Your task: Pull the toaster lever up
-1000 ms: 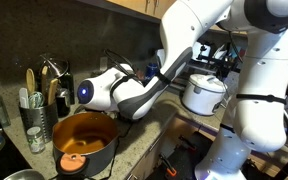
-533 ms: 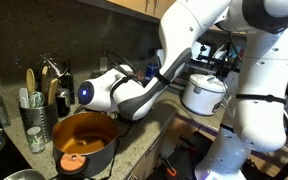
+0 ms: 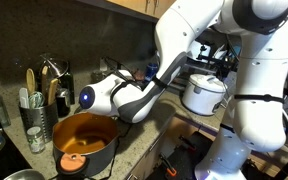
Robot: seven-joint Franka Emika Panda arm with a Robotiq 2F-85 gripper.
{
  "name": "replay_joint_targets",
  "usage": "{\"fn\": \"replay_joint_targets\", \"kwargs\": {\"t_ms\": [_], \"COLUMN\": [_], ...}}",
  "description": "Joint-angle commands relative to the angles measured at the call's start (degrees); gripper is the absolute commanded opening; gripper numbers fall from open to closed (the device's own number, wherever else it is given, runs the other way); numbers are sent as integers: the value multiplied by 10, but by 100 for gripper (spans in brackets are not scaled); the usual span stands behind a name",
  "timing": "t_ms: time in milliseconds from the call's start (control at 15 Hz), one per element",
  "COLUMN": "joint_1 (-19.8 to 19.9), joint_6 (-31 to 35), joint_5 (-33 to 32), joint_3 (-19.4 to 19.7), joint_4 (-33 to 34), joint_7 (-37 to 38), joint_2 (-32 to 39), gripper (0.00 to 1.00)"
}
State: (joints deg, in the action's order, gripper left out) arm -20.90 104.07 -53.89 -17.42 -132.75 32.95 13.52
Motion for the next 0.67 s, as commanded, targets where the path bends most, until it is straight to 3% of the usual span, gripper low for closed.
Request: {"fn": "replay_joint_targets", "kwargs": {"t_ms": [0, 600], "joint_1": [8, 10], "joint_6": [25, 49], "joint_5": [-20, -27], "joint_3": [12, 16], "joint_4": [-1, -2], "joint_7": [6, 14], "joint_2": [19, 45], "gripper": [6, 5]}}
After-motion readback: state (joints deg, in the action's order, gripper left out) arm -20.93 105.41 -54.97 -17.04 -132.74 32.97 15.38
